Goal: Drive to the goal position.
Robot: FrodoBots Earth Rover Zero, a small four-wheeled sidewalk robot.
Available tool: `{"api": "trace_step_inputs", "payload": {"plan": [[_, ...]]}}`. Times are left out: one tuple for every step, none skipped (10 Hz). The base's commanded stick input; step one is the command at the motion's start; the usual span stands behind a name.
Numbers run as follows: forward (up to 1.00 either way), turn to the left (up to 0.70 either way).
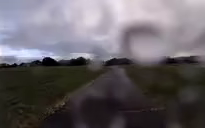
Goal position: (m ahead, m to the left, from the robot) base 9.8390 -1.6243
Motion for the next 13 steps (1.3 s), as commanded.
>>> {"api": "trace_step_inputs", "payload": {"plan": [[0.45,0.0],[0.45,0.0],[0.45,0.0],[0.45,0.0],[0.45,0.0],[0.45,0.0],[0.45,0.0],[0.45,0.0],[0.45,0.0],[0.45,0.0],[0.45,0.0],[0.45,0.0],[0.45,0.0]]}}
